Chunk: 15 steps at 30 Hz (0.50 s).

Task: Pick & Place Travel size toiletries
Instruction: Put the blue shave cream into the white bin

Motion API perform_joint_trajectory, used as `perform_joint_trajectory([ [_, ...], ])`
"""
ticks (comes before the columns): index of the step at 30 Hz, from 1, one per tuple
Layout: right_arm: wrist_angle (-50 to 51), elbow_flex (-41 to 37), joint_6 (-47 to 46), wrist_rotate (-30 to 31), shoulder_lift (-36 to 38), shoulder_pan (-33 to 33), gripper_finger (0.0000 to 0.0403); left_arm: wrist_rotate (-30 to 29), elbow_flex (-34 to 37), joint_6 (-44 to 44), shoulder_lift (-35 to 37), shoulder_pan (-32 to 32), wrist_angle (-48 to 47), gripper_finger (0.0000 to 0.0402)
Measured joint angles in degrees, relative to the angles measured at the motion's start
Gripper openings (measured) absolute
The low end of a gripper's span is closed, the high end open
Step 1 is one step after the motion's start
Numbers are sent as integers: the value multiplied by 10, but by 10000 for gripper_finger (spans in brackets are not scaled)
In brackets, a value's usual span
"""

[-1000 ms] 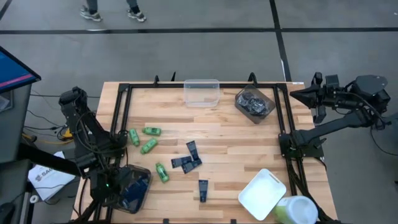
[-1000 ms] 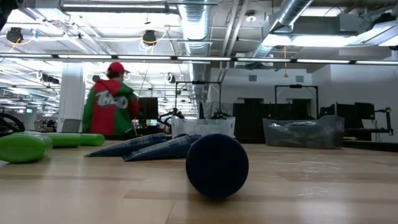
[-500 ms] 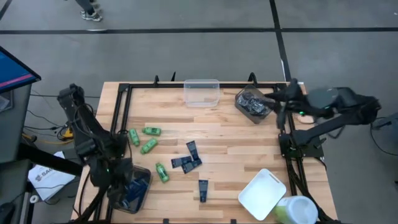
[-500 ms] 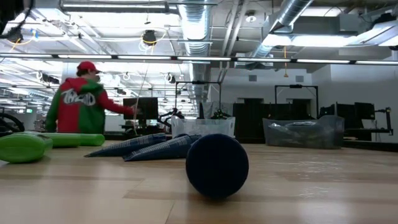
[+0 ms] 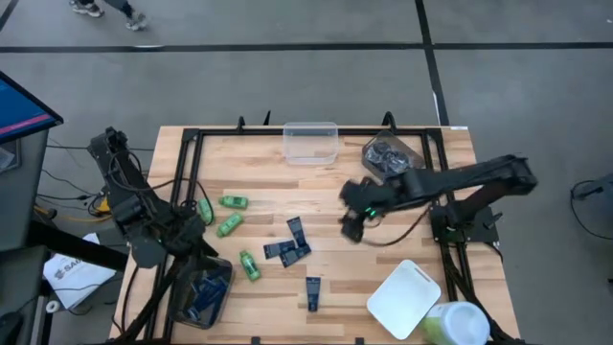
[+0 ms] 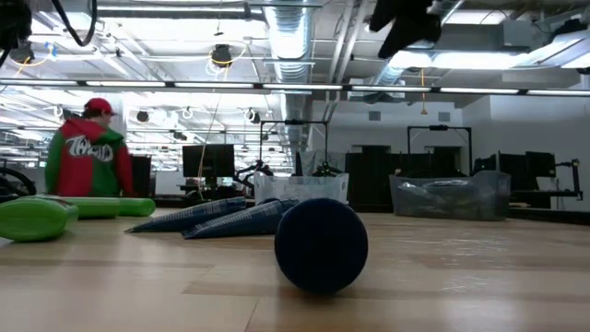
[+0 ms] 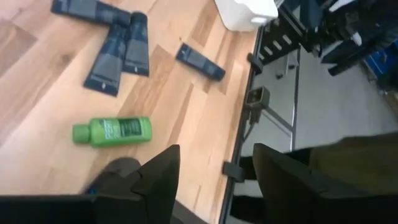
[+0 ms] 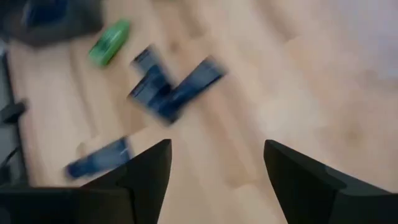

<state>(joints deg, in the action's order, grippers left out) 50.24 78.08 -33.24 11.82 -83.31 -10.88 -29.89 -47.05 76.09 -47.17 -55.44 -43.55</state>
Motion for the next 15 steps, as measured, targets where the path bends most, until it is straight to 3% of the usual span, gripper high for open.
perform_joint_trajectory([
  [7, 20, 75, -80, -89, -145, -31, 249, -32, 0, -19, -2, 0, 0, 203],
  [15, 60, 220, -216, -106, -296, -81, 249, -47, 0, -53, -2, 0, 1, 204],
])
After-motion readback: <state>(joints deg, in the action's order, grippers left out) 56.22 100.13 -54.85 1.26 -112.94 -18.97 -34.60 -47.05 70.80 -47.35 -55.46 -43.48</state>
